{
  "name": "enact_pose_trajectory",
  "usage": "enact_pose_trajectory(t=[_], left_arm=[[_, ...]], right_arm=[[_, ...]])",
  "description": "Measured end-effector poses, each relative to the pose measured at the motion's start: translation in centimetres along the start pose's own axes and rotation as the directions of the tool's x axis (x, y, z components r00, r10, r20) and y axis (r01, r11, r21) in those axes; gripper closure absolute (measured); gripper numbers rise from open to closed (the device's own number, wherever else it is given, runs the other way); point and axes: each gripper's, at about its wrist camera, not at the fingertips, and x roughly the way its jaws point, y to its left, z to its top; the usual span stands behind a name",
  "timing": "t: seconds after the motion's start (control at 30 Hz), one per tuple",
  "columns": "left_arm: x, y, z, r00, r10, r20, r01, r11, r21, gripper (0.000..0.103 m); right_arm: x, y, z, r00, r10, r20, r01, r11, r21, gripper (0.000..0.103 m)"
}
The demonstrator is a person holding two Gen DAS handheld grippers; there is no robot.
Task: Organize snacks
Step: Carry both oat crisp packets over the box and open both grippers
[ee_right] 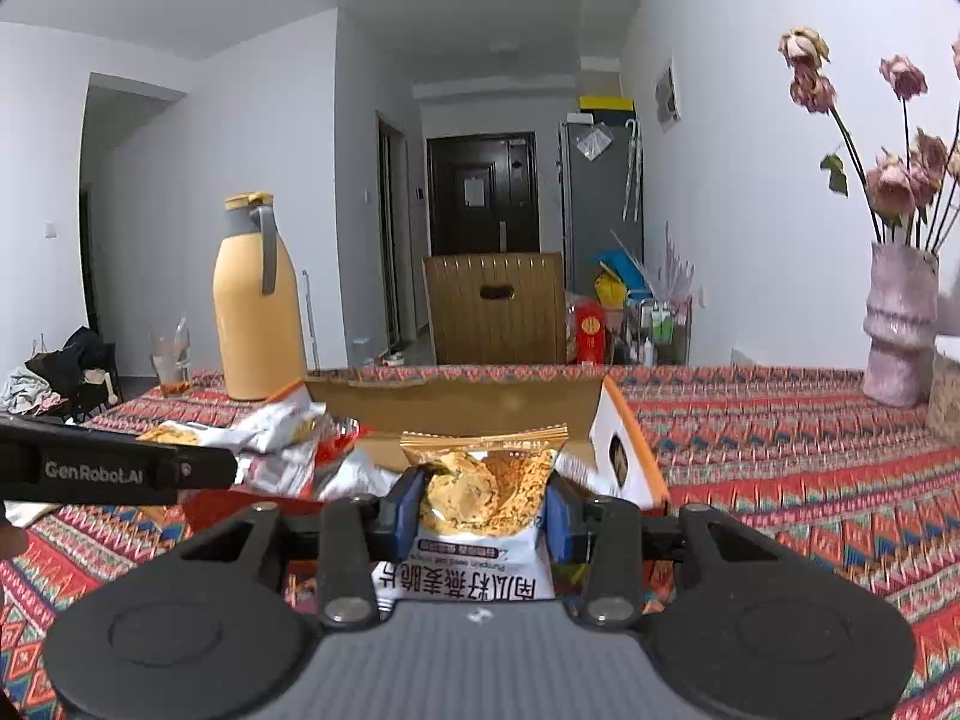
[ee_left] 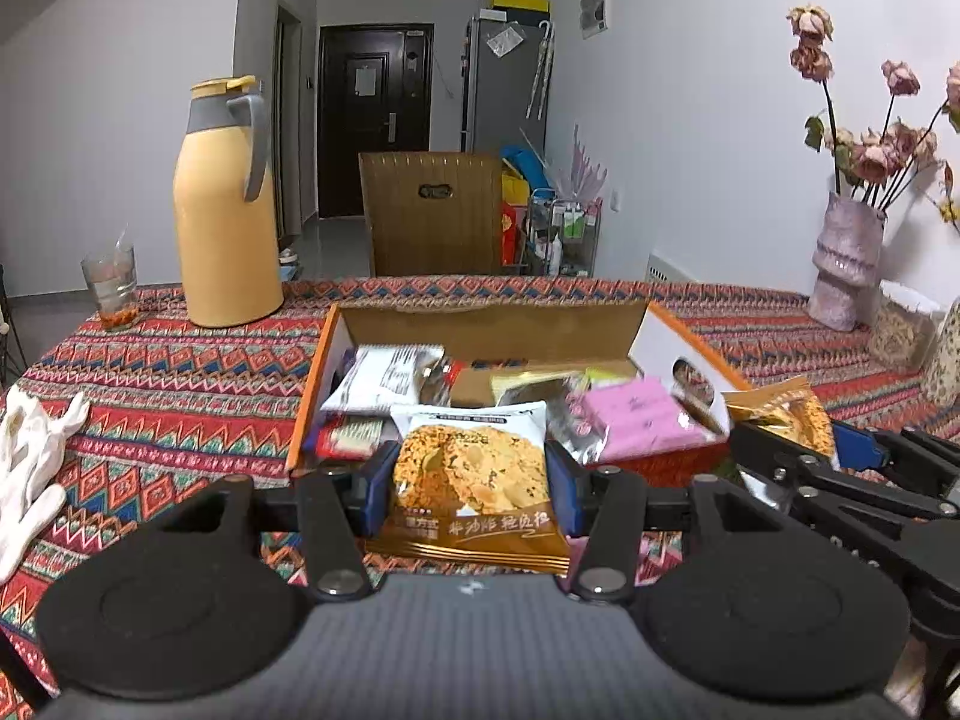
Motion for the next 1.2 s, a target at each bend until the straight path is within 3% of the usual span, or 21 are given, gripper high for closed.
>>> enact_pose_trajectory(t=[0.6,0.93,1.2], left_arm=[[5.4,-0.2,5.4,0.996,0.067,0.052,-0.063,0.995,-0.073,0.051],[8.3,-0.2,4.4,0.995,0.085,0.054,-0.081,0.993,-0.080,0.051],[8.5,-0.1,3.8,0.995,0.084,0.056,-0.079,0.994,-0.082,0.051]], right_arm=[[7.0,-2.1,4.1,0.996,-0.037,0.080,0.033,0.998,0.050,0.063],[9.7,-3.4,2.6,0.998,-0.047,0.033,0.045,0.997,0.068,0.063],[10.3,-3.0,1.9,0.999,-0.038,0.001,0.038,0.998,0.059,0.062]])
